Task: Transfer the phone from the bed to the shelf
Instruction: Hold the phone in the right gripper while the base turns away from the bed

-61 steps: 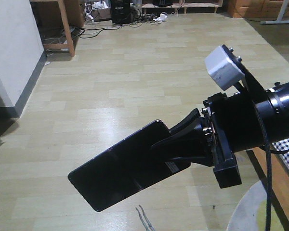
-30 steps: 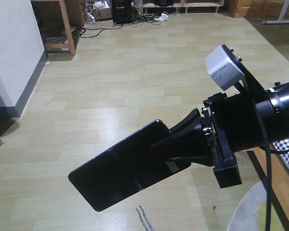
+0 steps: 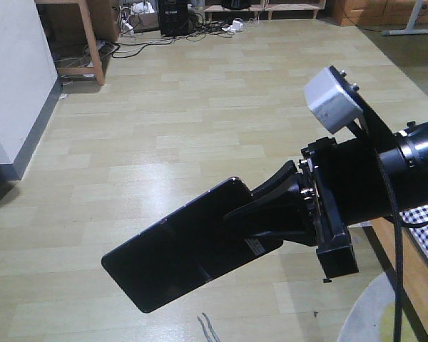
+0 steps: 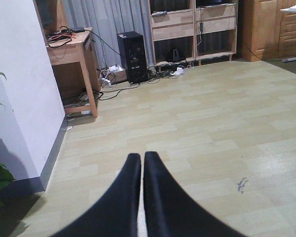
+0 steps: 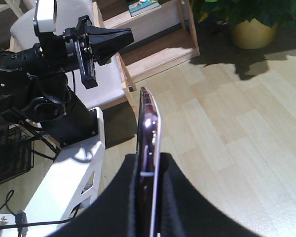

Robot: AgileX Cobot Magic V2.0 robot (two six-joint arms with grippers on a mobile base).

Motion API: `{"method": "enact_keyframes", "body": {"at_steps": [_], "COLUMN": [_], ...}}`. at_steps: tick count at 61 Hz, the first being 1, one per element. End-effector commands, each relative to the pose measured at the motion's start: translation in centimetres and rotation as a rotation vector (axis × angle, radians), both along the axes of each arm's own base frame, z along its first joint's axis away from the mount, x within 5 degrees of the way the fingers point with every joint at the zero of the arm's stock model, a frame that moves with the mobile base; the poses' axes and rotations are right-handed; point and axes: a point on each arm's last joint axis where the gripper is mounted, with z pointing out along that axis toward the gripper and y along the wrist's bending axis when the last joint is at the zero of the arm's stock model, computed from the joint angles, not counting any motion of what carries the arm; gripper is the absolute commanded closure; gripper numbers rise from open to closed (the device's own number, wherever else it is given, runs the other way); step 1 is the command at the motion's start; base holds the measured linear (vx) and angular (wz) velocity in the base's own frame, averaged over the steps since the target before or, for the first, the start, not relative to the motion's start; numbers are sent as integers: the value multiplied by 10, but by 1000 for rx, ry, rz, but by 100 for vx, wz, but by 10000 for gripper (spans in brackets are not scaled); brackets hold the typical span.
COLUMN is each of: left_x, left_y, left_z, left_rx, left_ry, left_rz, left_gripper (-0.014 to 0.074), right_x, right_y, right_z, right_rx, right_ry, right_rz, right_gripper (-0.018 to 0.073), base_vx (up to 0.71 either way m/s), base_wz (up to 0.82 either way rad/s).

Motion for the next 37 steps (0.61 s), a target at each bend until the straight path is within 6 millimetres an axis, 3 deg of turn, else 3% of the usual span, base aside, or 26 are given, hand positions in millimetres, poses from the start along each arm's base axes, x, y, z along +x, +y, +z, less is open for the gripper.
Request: {"method": "enact_keyframes", "body": {"at_steps": [1,37], "left_x": [-1,-1], "left_y": [0,0], "left_z": [14,14], "left_rx": [-17,-17], "left_ry": [-98,-98], "left_rz": [3,3], "left_gripper": [595,595], "right_x": [-11,-11], "right_y": [1,1], "right_z": [21,21], "right_rx": [96,96], "right_ry": [-6,-6], "right_rz": [50,50], "right_gripper": [561,561], "base_vx": [7,7], "base_wz": [1,14]}}
